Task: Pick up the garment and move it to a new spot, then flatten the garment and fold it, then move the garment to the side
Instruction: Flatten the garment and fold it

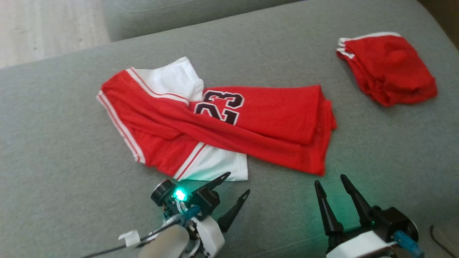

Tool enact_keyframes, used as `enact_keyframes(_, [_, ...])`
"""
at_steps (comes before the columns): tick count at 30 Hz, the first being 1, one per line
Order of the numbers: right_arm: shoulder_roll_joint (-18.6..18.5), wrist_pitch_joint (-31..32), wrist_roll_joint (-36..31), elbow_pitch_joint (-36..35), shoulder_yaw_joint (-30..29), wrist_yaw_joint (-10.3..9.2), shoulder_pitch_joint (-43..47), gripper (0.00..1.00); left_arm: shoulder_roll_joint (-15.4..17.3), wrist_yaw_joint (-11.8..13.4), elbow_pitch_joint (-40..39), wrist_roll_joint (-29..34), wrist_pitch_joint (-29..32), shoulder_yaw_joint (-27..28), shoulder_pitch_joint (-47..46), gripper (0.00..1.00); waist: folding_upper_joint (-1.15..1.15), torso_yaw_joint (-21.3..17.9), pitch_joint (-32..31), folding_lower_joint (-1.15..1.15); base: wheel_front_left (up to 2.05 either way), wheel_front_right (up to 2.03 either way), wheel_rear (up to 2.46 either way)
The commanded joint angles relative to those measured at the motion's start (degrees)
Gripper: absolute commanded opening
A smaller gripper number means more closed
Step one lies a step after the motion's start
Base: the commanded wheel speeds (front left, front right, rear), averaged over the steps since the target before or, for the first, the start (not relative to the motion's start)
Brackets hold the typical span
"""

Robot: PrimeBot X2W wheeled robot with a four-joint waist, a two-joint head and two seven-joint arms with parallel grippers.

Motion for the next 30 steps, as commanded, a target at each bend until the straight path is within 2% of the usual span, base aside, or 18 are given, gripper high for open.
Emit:
enact_keyframes(1, [-0.7, -0.2, 0.3, -1.4, 1.2, 0.39, -2.1, 1.0, -0.7, -0.6, 2.6, -0.5, -0.1, 0.6, -3.6, 1.0, 0.0, -2.2, 0.9, 0.0, 0.0, 0.0, 0.0])
enact_keyframes(7, [-0.5, -0.2, 0.5, -1.5, 1.1, 0.39, -2.2, 1.0, -1.9, -0.9, 9.3, -1.6, 0.2, 0.1, -5.7, 1.0, 0.0, -4.2, 1.7, 0.0, 0.0, 0.0, 0.0])
enact_keyframes(14, [-0.6, -0.2, 0.5, -1.4, 1.3, 0.39, -2.4, 1.0, -2.8, -1.1, 12.6, -2.9, -0.6, -0.5, -6.9, 1.0, 0.0, -4.9, 1.9, 0.0, 0.0, 0.0, 0.0])
enact_keyframes(15, [-0.7, -0.2, 0.5, -1.4, 1.4, 0.39, -2.4, 1.0, -2.9, -1.1, 12.9, -3.1, -0.6, -0.8, -7.1, 0.71, 0.0, -4.9, 1.9, 0.0, 0.0, 0.0, 0.0])
enact_keyframes(16, [-0.7, -0.2, 0.5, -1.4, 1.4, 0.39, -2.4, 1.0, -3.0, -1.1, 13.3, -3.3, -0.7, -1.0, -7.3, 0.33, 0.0, -5.0, 1.9, 0.0, 0.0, 0.0, 0.0])
enact_keyframes(17, [-0.7, -0.2, 0.5, -1.4, 1.4, 0.39, -2.4, 1.0, -3.1, -1.2, 13.7, -3.5, -0.8, -1.3, -7.5, 0.0, 0.0, -5.0, 1.9, 0.0, 0.0, 0.0, 0.0])
enact_keyframes(22, [-1.0, -0.2, 0.6, -1.3, 0.8, 0.39, -1.6, 1.0, -3.3, -1.0, 12.9, -4.0, -1.2, -2.0, -8.0, 0.0, 0.0, -4.1, 0.7, 0.0, 0.0, 0.0, 0.0])
enact_keyframes(25, [-1.1, -0.2, 0.5, -0.8, -0.2, 0.39, -0.5, 1.0, -2.9, 1.2, 7.5, -3.4, -1.3, -0.2, -7.2, 0.0, 0.0, -2.5, -0.7, 0.0, 0.0, 0.0, 0.0])
enact_keyframes(28, [-1.1, -0.2, 0.5, 0.4, -1.2, 0.39, 0.9, 1.0, -0.1, 4.1, -1.8, -3.7, -1.3, 4.0, -3.5, 0.0, 0.0, -0.2, -2.4, 0.0, 0.0, 0.0, 0.0])
enact_keyframes(30, [-1.2, -0.2, 0.5, 1.2, -1.4, 0.39, 1.6, 1.0, 3.2, 5.5, -8.9, -3.9, -1.3, 7.4, -0.2, 0.0, 0.0, 1.5, -3.5, 0.0, 0.0, 0.0, 0.0])
